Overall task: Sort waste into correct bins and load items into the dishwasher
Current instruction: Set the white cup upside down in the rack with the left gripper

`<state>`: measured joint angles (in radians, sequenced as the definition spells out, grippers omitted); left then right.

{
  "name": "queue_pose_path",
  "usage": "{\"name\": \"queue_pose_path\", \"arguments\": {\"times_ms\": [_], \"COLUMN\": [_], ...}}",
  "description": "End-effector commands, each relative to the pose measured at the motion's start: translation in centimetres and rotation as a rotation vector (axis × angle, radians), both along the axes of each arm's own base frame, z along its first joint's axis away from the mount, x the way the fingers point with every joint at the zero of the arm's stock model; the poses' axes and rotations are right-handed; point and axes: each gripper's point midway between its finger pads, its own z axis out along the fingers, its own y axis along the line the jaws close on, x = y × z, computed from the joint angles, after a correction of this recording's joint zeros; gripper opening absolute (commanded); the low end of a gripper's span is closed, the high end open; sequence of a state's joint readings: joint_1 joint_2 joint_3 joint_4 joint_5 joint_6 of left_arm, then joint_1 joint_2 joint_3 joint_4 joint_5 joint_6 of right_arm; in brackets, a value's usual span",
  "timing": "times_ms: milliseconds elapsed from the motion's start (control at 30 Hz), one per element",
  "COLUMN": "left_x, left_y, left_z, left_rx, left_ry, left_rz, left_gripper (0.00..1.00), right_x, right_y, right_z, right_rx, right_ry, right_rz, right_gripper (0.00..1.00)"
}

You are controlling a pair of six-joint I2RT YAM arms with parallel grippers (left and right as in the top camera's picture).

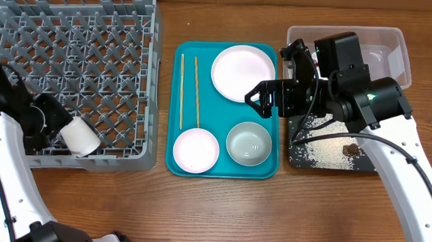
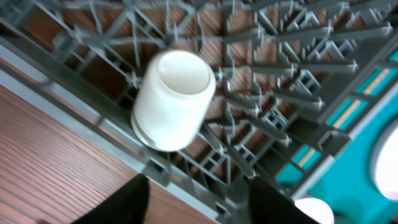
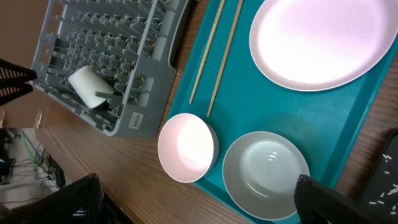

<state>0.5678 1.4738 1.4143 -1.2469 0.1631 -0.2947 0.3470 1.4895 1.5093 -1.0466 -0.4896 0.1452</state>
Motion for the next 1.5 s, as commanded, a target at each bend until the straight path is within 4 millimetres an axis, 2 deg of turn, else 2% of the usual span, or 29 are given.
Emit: {"name": "queue_pose_path", "arguments": {"times_ms": [0, 33, 100, 233, 333, 433, 567, 667, 933, 1100, 1200, 1333, 1467], "left_x": [0.0, 0.3, 1.2, 2.5, 2.8, 3.3, 4.0, 3.9, 1.4, 1.0, 1.3, 2.8, 4.0], "left_y": [2.0, 2.2, 2.9, 4.0, 4.0, 3.6, 3.4, 2.7, 0.6, 0.3, 0.6, 2.7, 3.9], "left_z": [0.6, 0.6, 0.6, -0.3, -2.0, -3.8, -5.4, -5.7, -6.1, -6.0, -5.3, -4.5, -5.0], "left_rx": [0.115, 0.121, 0.141, 0.162, 0.134, 0.094, 0.057, 0.03, -0.064, -0.074, -0.053, 0.058, 0.105], "left_ry": [0.008, -0.003, -0.024, -0.03, 0.011, 0.048, 0.066, 0.074, 0.174, 0.186, 0.161, 0.093, 0.071], "left_rz": [0.074, 0.074, 0.075, 0.08, 0.052, 0.014, -0.011, -0.036, -0.052, -0.045, -0.043, -0.027, -0.019], "left_gripper": [0.45, 0.42, 0.3, 0.24, 0.17, 0.04, 0.04, 0.04, 0.04, 0.04, 0.04, 0.05, 0.04], "right_x": [0.2, 0.2, 0.2, 0.1, 0.1, 0.1, 0.1, 0.0, 0.0, 0.0, 0.0, 0.0, 0.0], "right_y": [-0.1, -0.1, -0.1, -0.1, -0.1, -0.1, -0.1, -0.1, -0.1, -0.1, -0.1, -0.1, -0.1], "right_z": [0.6, 0.6, 0.6, 0.5, 0.5, 0.5, 0.5, 0.5, 0.5, 0.5, 0.4, 0.4, 0.4], "right_rx": [-0.001, -0.001, -0.001, -0.003, -0.003, 0.001, 0.0, 0.0, 0.0, 0.0, -0.001, -0.001, -0.001], "right_ry": [-0.027, -0.027, -0.026, -0.02, -0.02, -0.013, -0.009, -0.008, -0.008, -0.007, -0.005, -0.004, -0.004], "right_rz": [-0.003, -0.003, -0.003, -0.003, -0.003, -0.011, -0.013, -0.013, -0.013, -0.013, -0.013, -0.013, -0.013], "right_gripper": [1.0, 1.0, 1.0, 1.0, 1.0, 1.0, 1.0, 1.0, 1.0, 1.0, 1.0, 1.0, 1.0]}}
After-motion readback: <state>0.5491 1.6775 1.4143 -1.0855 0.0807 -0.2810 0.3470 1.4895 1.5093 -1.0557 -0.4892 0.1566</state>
